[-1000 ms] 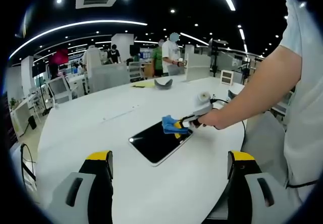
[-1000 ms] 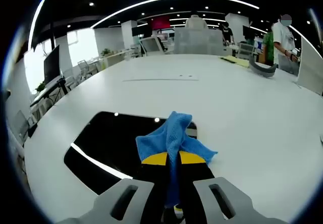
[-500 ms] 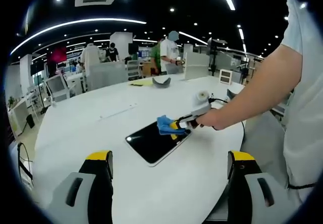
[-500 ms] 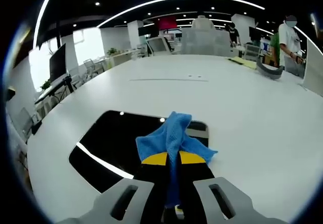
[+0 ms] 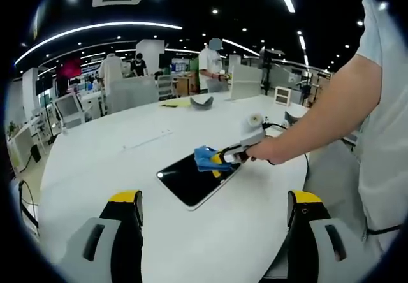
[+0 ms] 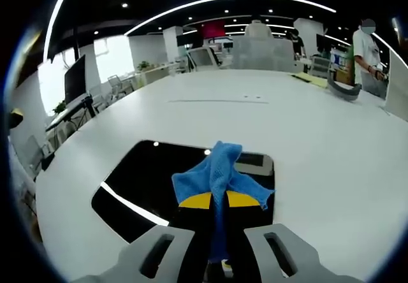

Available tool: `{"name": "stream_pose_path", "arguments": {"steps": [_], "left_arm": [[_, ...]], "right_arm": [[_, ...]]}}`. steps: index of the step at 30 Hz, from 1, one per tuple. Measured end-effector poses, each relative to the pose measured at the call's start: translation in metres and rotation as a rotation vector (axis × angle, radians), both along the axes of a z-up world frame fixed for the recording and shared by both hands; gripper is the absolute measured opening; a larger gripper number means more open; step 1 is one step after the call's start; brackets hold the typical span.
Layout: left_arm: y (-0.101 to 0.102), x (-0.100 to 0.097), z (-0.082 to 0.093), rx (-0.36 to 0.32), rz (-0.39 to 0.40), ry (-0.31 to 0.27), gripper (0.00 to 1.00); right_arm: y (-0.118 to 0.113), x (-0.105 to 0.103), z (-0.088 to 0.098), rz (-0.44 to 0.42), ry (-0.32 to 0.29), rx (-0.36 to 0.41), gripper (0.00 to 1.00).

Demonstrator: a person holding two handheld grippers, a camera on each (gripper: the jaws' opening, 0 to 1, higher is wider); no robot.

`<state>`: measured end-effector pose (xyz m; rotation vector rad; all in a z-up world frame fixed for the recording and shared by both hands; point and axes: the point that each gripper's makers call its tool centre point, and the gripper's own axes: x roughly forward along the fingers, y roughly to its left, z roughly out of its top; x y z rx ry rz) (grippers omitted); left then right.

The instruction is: Wipe the mirror surface with the cleaning cloth until all visible marks leave the cleaned area.

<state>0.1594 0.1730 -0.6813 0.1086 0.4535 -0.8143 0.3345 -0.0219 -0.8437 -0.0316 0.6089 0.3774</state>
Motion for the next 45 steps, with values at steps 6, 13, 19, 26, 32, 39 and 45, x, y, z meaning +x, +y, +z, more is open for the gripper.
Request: {"name": "stream_pose_path", "arguments": {"steps": [6, 13, 19, 26, 32, 39, 45], "left_arm": [[-0.003, 0.001, -0.002, -0.001, -0.004, 0.004, 0.95], [-0.004, 0.0, -0.002, -0.007, -0.006, 0.008, 0.95], [-0.005, 0.0, -0.001, -0.011, -0.008, 0.007, 0.95], [-0.006, 0.0, 0.001, -0.007, -0.017, 0.0, 0.95], [-0.007, 0.002, -0.001, -0.009, -0.023, 0.001, 0.95], [-0.011, 0.006, 0.001, -0.017, -0.03, -0.002, 0.95], [-0.012, 0.006, -0.001, -0.014, -0.037, 0.001, 0.95]], "right_arm": [[0.007, -0.002, 0.0, 0.022, 0.003, -0.002, 0.02], [0.01, -0.002, 0.0, 0.03, 0.002, 0.004, 0.02], [0.02, -0.006, 0.001, 0.052, 0.007, 0.012, 0.02], [0.028, -0.008, 0.001, 0.06, 0.008, 0.021, 0.02], [0.041, -0.011, 0.0, 0.074, 0.008, 0.033, 0.02], [0.05, -0.014, 0.0, 0.096, 0.01, 0.034, 0.02], [0.055, -0.015, 0.001, 0.106, 0.012, 0.039, 0.02]]}}
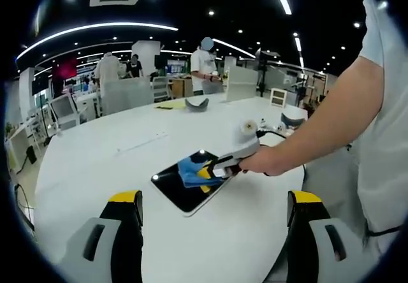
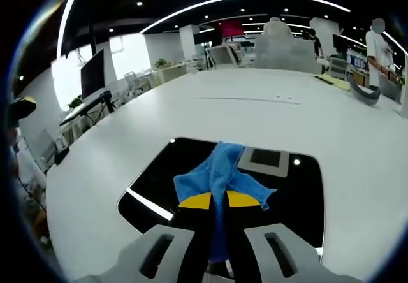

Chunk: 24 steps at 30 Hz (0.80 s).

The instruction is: Wipe the mirror surface with the cleaning cloth until all visible marks leave the cleaned area.

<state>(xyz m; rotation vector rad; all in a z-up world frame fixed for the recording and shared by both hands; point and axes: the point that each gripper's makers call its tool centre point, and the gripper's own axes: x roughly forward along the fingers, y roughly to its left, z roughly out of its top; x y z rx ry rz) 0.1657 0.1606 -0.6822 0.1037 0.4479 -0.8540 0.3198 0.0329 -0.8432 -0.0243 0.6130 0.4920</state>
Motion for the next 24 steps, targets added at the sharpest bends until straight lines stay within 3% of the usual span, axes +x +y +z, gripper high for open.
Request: {"name": "stream_pose_path", "arguments": {"steps": [24], "left_arm": [[0.0, 0.002, -0.002, -0.005, -0.005, 0.003, 0.95]], "right_arm": [[0.036, -0.008, 0.0, 0.074, 0.006, 0.019, 0.02]]}}
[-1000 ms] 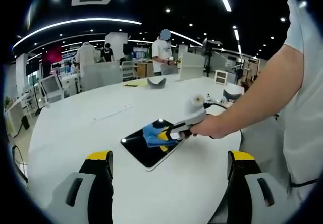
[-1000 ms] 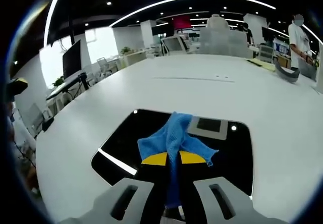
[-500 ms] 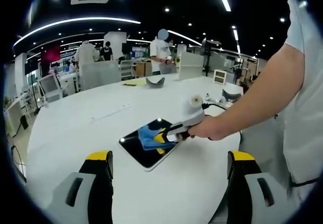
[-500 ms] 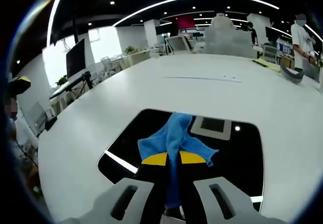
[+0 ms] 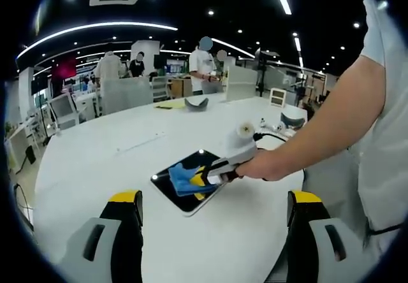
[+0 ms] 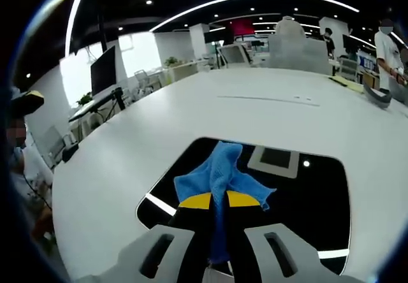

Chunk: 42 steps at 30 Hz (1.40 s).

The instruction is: Wipe the mirror surface with the cleaning cloth until all visible marks leave the cleaned area.

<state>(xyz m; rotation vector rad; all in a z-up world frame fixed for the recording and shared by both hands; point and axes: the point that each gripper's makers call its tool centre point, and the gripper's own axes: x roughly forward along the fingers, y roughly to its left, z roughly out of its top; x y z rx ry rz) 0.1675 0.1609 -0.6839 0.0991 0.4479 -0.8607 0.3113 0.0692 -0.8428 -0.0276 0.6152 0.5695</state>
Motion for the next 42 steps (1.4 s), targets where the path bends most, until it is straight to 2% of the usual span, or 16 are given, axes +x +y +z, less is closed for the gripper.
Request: {"name": "stream_pose_path", "arguments": {"steps": [16, 42], "left_arm": [[-0.001, 0.001, 0.0, 0.003, -0.004, 0.0, 0.95], [-0.001, 0.0, -0.002, 0.004, -0.01, 0.003, 0.94]], "right_arm": [[0.025, -0.008, 0.0, 0.06, 0.006, 0.01, 0.02], [0.05, -0.016, 0.0, 0.123, 0.013, 0.024, 0.02]]}}
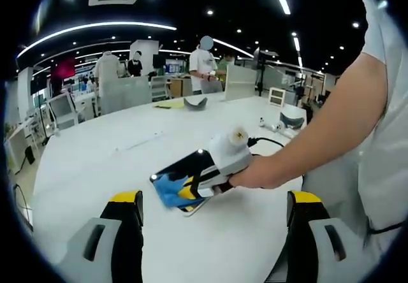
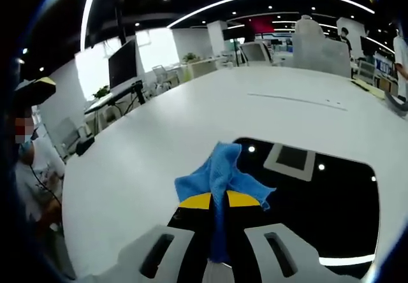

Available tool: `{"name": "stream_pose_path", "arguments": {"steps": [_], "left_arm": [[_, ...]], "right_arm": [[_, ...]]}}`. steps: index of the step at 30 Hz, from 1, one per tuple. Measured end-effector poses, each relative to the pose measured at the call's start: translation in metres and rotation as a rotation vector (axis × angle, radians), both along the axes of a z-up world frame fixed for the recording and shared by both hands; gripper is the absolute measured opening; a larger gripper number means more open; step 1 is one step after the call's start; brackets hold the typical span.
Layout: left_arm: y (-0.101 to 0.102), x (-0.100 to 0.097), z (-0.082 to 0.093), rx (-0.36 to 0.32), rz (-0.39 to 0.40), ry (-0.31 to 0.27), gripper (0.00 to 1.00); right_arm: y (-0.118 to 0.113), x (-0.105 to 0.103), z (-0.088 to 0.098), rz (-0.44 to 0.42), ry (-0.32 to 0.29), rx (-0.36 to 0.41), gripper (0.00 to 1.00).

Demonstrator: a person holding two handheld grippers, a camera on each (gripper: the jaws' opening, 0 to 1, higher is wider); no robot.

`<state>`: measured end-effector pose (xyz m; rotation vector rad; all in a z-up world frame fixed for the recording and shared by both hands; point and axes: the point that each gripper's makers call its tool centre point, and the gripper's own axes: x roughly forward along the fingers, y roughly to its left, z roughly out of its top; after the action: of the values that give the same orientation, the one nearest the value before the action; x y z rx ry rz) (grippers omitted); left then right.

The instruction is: Wipe the mirror surface with the cleaning cloth until all visible marks leave the cleaned area.

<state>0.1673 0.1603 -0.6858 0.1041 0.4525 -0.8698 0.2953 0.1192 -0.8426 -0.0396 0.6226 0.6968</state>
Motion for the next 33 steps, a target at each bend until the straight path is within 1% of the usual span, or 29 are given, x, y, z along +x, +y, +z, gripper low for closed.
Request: {"name": "stream_pose_path", "arguments": {"steps": [9, 23, 33], "left_arm": [[-0.0006, 0.0013, 0.0005, -0.004, -0.002, -0.002, 0.94], [-0.0032, 0.0002, 0.0017, -0.006, -0.008, -0.003, 0.94], [-0.0008, -0.0017, 0.0007, -0.003, -0.005, -0.001, 0.94]], "right_arm": [[0.005, -0.0021, -0.0001, 0.015, 0.0, 0.005, 0.02], [0.0056, -0.0026, -0.0002, 0.026, -0.004, -0.006, 0.02], [0.0058, -0.0026, 0.0001, 0.025, -0.002, -0.008, 0.02]]}}
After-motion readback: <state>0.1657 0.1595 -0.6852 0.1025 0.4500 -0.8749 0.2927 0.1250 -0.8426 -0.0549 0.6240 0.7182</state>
